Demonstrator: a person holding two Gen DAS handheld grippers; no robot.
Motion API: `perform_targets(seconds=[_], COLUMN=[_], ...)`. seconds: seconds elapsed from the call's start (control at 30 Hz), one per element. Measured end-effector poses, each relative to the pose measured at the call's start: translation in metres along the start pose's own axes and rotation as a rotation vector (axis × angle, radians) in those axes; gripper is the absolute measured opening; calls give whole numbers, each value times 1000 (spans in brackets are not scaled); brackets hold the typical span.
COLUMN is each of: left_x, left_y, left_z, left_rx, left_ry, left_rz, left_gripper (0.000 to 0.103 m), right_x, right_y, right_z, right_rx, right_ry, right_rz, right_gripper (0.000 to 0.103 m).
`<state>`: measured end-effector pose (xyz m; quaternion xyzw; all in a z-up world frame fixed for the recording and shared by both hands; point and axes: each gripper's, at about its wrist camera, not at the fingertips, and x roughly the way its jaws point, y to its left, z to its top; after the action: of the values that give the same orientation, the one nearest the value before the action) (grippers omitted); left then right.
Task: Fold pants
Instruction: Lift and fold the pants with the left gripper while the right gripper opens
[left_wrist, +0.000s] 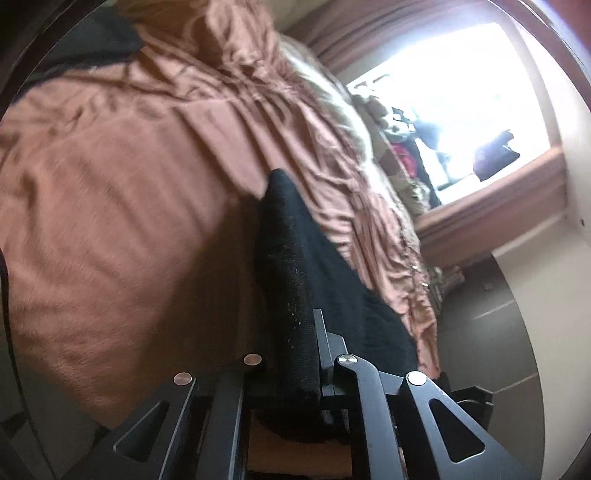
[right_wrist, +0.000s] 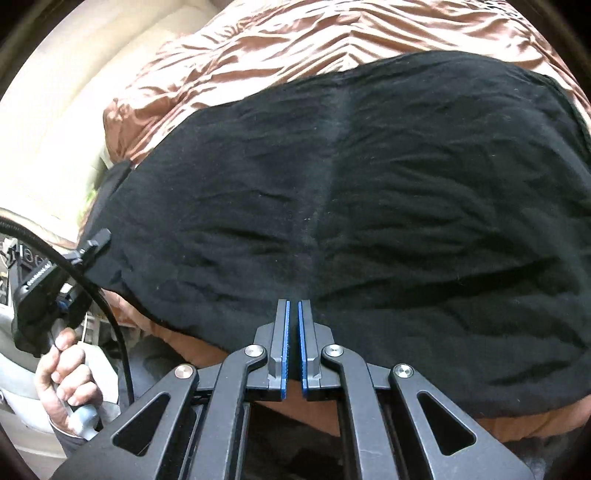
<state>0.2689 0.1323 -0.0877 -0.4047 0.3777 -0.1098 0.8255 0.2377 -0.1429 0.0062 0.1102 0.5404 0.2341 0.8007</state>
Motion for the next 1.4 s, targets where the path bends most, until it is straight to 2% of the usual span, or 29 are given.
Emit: perform_targets(seconds=[0.37, 0.77, 0.83, 0.9, 0.97, 1.4], left_x=[0, 26, 31, 37, 43, 86], left_y=[-92, -184, -195, -206, -217, -263], left_z=[12, -12, -18, -24, -29, -80], left_rx=[129, 271, 290, 312, 330, 428], left_ry=[-12, 24, 38, 56, 75, 189], left_rz=[-123, -191, -195, -194, -193, -183], left_gripper=[11, 11, 11, 11, 11, 10], right_x=[-62, -112, -120, -130, -141, -193], right_y=[-28, -77, -86, -94, -101, -146], right_z=[-18, -46, -50, -57, -63, -107], right_rx=[52, 133, 147, 164, 184, 268], right_ry=[-146, -235, -242, -255, -276, -336], right_rz=[56, 98, 101, 106, 106, 110], right_gripper=[2, 2, 11, 39, 50, 50])
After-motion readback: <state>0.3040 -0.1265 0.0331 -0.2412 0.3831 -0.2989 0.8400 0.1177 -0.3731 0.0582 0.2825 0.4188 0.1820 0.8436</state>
